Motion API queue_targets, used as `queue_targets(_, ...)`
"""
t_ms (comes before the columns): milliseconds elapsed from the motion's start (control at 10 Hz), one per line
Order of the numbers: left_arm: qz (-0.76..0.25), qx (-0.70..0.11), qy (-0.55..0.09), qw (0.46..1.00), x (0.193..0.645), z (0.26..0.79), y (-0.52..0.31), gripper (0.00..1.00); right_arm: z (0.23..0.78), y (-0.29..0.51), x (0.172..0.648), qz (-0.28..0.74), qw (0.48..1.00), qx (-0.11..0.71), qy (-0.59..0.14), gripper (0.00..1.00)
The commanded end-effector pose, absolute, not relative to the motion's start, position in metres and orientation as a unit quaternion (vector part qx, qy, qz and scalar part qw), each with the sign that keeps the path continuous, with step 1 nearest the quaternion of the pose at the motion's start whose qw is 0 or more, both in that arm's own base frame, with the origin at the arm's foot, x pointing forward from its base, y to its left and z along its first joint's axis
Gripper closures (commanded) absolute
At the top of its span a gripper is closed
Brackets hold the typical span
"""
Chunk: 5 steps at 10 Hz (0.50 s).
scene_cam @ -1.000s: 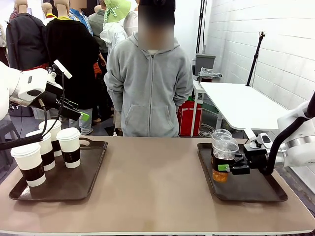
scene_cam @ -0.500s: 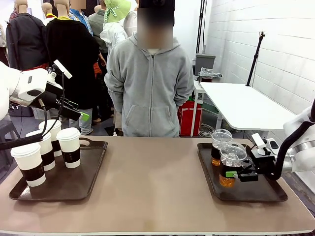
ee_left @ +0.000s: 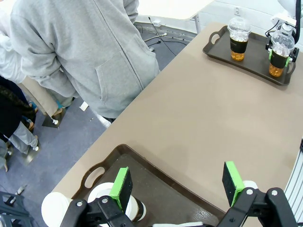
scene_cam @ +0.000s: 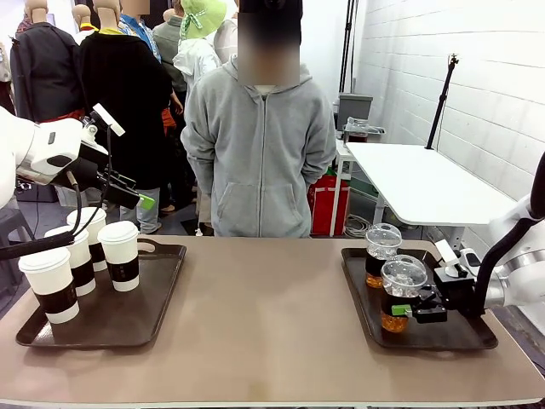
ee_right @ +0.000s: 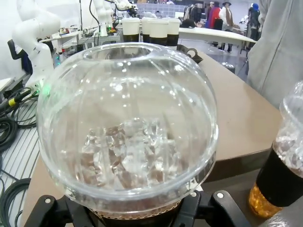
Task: Distribute the coffee onto the tray.
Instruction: Pick up another iced Americano from the middle of the table and place it on the right Handle tray.
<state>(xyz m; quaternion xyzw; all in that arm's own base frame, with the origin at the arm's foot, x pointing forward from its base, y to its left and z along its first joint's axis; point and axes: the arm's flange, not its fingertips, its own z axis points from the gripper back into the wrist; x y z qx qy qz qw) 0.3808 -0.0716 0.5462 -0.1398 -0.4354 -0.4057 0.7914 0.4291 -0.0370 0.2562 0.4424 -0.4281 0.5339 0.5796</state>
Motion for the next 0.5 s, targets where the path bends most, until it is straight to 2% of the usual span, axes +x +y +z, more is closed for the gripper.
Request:
queue_targets(0, -0.403, -0.143, -0.435, 0.792, 0.3823, 0.5444, -0.07, 0.0, 0.2538, -0.0407, 0.4307, 0.543, 0.565, 0.45, -0.428, 0.3)
queue_targets(400, -0.403, -0.143, -0.435, 0.792, 0.3823, 0.5444, -0.07, 0.0, 0.2452, -0.04, 0.4292, 0.541, 0.581, 0.448, -0.412, 0.3)
